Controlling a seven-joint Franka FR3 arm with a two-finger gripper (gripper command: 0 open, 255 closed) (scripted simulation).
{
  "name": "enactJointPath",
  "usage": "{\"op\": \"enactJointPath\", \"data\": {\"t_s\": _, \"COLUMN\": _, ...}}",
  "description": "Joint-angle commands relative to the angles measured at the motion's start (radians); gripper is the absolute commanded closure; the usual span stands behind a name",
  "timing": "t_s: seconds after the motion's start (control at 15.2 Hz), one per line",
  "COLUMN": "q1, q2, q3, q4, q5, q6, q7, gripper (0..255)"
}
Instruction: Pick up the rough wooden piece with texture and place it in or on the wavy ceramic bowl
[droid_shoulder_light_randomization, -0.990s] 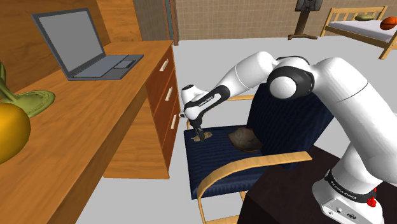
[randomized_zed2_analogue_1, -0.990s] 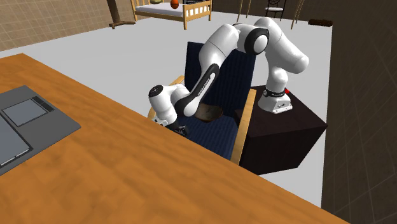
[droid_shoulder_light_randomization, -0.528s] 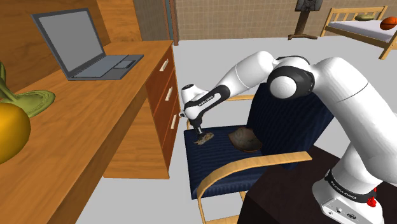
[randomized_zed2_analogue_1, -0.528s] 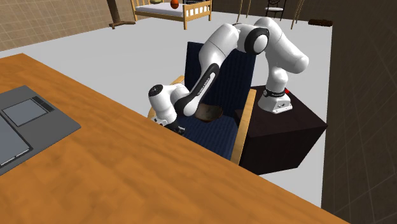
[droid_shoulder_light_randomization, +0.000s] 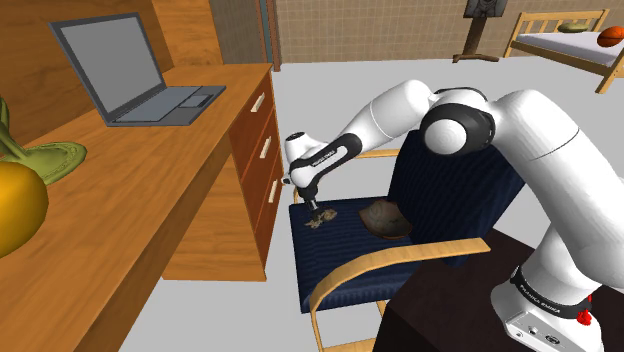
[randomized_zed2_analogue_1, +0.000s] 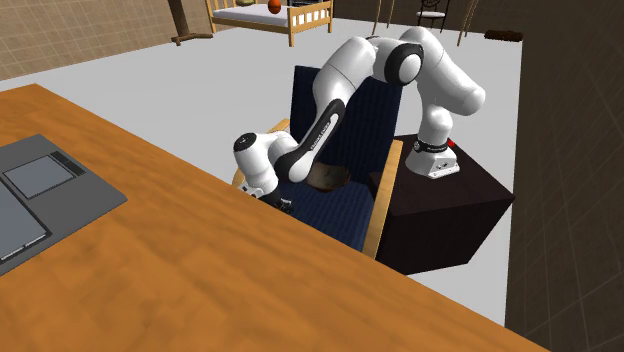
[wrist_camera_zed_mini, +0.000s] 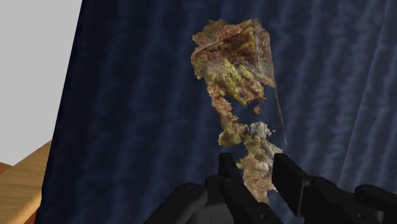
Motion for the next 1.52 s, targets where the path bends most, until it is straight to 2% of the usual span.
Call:
{"op": "enactJointPath", "data": {"t_s": 0.0, "q1": -0.077, "q2": -0.091, "q3": 0.053, "q4": -0.165, "q5": 0.028, "q6": 0.152, "q7": -0.157, "gripper": 0}}
{"op": "enactJointPath", "data": {"t_s": 0.07, "q1": -0.179, "q2": -0.155, "q3": 0.127, "q4": -0.293, "q5": 0.07, "q6": 0.278, "q7": -0.337, "gripper": 0}}
{"op": "enactJointPath", "data": {"t_s": 0.13, "q1": -0.265, "q2": -0.184, "q3": 0.19, "q4": -0.363, "q5": 0.107, "q6": 0.349, "q7": -0.475, "gripper": 0}}
{"op": "enactJointPath", "data": {"t_s": 0.66, "q1": -0.248, "q2": -0.099, "q3": 0.184, "q4": -0.337, "q5": 0.091, "q6": 0.408, "q7": -0.465, "gripper": 0}}
{"op": "enactJointPath", "data": {"t_s": 1.12, "q1": -0.248, "q2": -0.099, "q3": 0.184, "q4": -0.336, "q5": 0.091, "q6": 0.408, "q7": -0.465, "gripper": 0}}
{"op": "enactJointPath", "data": {"t_s": 1.19, "q1": -0.248, "q2": -0.099, "q3": 0.184, "q4": -0.336, "q5": 0.091, "q6": 0.408, "q7": -0.465, "gripper": 255}}
{"op": "enactJointPath", "data": {"t_s": 1.45, "q1": -0.251, "q2": -0.101, "q3": 0.185, "q4": -0.339, "q5": 0.092, "q6": 0.408, "q7": -0.467, "gripper": 255}}
